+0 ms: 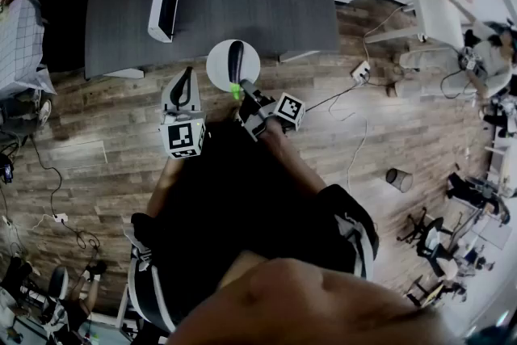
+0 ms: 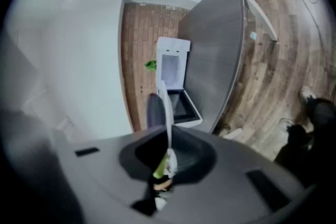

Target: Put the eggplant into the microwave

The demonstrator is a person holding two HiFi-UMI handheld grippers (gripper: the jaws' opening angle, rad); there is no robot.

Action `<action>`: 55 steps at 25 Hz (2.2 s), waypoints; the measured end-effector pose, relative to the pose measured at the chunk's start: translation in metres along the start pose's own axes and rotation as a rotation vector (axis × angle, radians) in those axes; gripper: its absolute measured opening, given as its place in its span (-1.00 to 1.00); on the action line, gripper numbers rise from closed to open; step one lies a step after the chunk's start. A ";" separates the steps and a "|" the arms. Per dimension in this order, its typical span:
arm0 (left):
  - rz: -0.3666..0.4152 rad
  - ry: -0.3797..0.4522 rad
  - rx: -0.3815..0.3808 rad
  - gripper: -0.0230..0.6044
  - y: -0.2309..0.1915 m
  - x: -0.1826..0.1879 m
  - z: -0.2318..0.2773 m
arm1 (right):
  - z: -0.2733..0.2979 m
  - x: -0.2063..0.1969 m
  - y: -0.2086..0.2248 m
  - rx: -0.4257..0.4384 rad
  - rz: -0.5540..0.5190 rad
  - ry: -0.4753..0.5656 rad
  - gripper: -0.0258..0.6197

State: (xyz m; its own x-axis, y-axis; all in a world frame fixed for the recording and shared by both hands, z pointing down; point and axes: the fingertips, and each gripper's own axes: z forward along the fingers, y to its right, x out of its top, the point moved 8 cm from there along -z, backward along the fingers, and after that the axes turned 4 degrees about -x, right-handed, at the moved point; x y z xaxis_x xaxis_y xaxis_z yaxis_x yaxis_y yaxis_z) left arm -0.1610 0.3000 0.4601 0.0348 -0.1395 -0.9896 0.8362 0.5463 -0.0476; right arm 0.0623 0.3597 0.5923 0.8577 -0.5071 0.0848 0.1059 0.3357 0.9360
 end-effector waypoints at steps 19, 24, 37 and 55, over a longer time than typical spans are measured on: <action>0.009 0.007 -0.004 -0.81 0.013 0.004 0.007 | -0.002 0.009 -0.001 0.029 0.022 -0.016 -0.80; 0.000 0.007 -0.002 -0.81 0.029 0.006 0.010 | -0.011 0.019 -0.001 0.034 0.019 -0.030 -0.80; 0.030 0.012 0.045 -0.81 0.088 0.008 0.021 | -0.038 0.059 0.019 0.017 0.004 -0.075 -0.80; 0.006 -0.012 0.105 -0.81 0.095 0.001 0.040 | -0.027 0.090 0.016 0.019 0.000 -0.119 -0.80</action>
State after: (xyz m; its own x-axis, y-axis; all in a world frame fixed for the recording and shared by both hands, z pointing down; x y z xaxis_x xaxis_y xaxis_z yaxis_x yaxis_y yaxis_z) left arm -0.0597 0.3189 0.4604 0.0463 -0.1470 -0.9880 0.8885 0.4580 -0.0266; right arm 0.1546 0.3406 0.6060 0.7918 -0.5981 0.1233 0.0957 0.3209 0.9423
